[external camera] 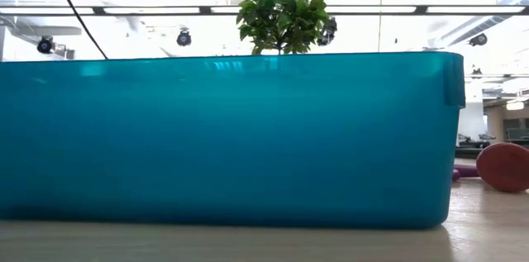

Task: Pick & Place Paint Supplies
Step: Adjust the transparent bin, then put the blue paint brush into the blue bin

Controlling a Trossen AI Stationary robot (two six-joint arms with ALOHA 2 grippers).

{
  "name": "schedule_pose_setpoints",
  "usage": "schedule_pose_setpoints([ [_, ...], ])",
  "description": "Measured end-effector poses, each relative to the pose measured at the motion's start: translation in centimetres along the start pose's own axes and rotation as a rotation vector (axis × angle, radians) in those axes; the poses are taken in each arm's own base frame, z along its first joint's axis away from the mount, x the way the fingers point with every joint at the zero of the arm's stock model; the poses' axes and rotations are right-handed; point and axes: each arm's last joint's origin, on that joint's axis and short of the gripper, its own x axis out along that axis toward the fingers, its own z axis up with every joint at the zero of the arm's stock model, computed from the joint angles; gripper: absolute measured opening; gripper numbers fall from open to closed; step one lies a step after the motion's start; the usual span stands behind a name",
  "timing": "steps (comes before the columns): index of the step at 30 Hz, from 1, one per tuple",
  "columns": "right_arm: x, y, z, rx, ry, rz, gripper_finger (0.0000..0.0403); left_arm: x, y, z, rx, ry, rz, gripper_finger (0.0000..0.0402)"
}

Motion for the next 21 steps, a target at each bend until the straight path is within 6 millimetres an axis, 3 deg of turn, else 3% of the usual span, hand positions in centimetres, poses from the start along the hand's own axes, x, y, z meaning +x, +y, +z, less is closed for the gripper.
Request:
schedule_pose_setpoints([
  [12, 0.1, -0.1, -0.1, 0.0, -0.002, -0.012, 0.0128, -0.3, 0.3, 0.6, 0.017, -0.135, -0.047, 0.0],
  [17, 0.0, -0.1, 0.0, 0.001, -0.014, -0.031, 0.0128, -1.8, 0.9, 0.9, 0.058, -0.255, -0.186, 0.0],
  [21, 0.0, -0.1, 0.2, 0.002, -0.037, -0.029, 0.0128, -3.6, 1.2, 1.0, 0.19, -0.358, -0.379, 0.0002],
])
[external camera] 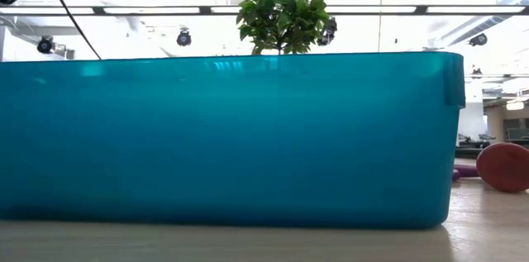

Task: Pick & Place Paint Supplies
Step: Put the blue paint brush into the blue bin

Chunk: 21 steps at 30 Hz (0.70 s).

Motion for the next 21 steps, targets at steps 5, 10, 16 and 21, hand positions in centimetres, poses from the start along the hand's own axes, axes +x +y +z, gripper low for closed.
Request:
schedule_pose_setpoints([
  [5, 0.0, 0.0, 0.2, -0.004, -0.018, -0.011, 0.0128, -1.9, -0.9, 1.4, 0.052, -0.102, -0.227, 0.0023],
  [10, 0.0, -0.1, 0.2, -0.007, -0.023, -0.022, 0.0128, -3.0, -3.0, 4.2, 0.173, -0.203, -0.393, 0.0031],
  [16, -0.6, -0.1, 0.6, -0.001, -0.039, -0.021, 0.0128, -5.3, -6.6, 9.6, 0.422, -0.514, -0.653, 0.0033],
  [21, -1.3, -0.1, 1.0, 0.005, -0.061, -0.021, 0.0128, -8.3, -8.2, 14.3, 0.558, -0.725, -0.626, 0.0033],
])
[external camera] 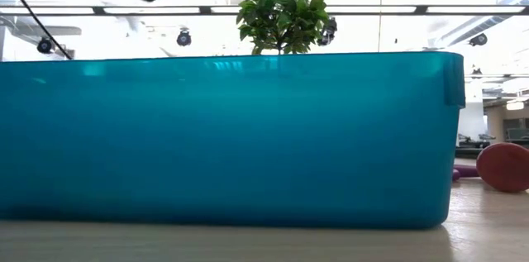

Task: Pick & Place Paint Supplies
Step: Put the blue paint brush into the blue bin

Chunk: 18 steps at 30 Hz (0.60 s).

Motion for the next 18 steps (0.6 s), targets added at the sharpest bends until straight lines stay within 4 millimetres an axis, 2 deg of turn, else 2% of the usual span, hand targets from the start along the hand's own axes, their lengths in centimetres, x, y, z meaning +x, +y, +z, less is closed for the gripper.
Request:
schedule_pose_setpoints([
  [7, -0.3, 0.0, 0.3, 0.002, -0.015, -0.002, 0.0128, 2.3, 0.0, 6.6, 0.359, -0.046, -0.029, 0.0034],
  [10, -0.3, 0.0, 0.3, -0.001, -0.018, -0.006, 0.0128, 3.7, 0.0, 8.4, 0.502, 0.009, -0.007, 0.0034],
  [14, -0.3, -0.1, 0.5, 0.018, -0.033, -0.027, 0.0128, 4.7, 1.1, 8.7, 0.686, 0.296, 0.139, 0.0034],
  [18, -0.4, -0.3, 0.7, 0.02, -0.058, -0.111, 0.0128, 4.9, 3.6, 7.1, 0.611, 0.631, 0.339, 0.0034],
])
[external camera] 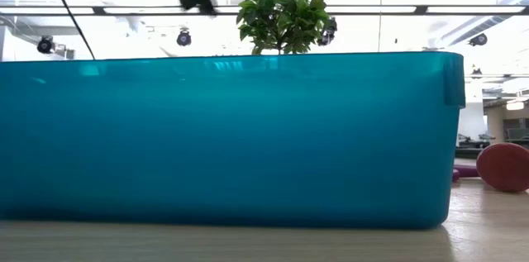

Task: Pick & Place Paint Supplies
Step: Put the blue paint brush into the blue bin

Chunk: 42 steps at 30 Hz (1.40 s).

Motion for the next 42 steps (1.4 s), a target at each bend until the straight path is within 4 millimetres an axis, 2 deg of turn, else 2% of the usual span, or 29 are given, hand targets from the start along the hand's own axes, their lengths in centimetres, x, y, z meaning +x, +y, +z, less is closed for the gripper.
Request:
schedule_pose_setpoints([
  [4, 0.5, -0.2, -0.1, -0.008, -0.017, -0.096, 0.0128, 3.3, 0.1, -2.7, -0.124, 0.167, 0.008, 0.0034],
  [7, 1.1, -0.2, -0.4, -0.016, -0.019, -0.141, 0.0128, 6.1, 0.6, -4.2, -0.167, 0.098, 0.041, 0.0034],
  [12, 1.6, -0.1, -0.4, 0.028, -0.051, -0.143, 0.0128, 9.5, 2.2, -6.1, -0.192, -0.104, 0.121, 0.0034],
  [20, 2.2, 0.0, 0.0, 0.118, -0.133, -0.13, 0.0128, 13.4, 2.8, -10.4, -0.081, -0.333, 0.249, 0.0034],
  [25, 2.3, 0.1, 0.5, 0.133, -0.188, -0.123, 0.0128, 14.7, 2.9, -12.9, -0.074, -0.442, 0.292, 0.0034],
  [29, 2.3, 0.0, 0.4, 0.135, -0.188, -0.142, 0.0128, 15.1, 3.5, -14.3, -0.056, -0.427, 0.317, 0.0034],
  [34, 2.4, 0.0, 0.4, 0.138, -0.186, -0.148, 0.0128, 16.2, 3.7, -14.8, -0.018, -0.38, 0.247, 0.0034],
  [42, 2.5, 0.0, 0.3, 0.142, -0.182, -0.148, 0.0128, 18.5, 5.2, -13.0, -0.027, -0.297, 0.253, 0.0036],
])
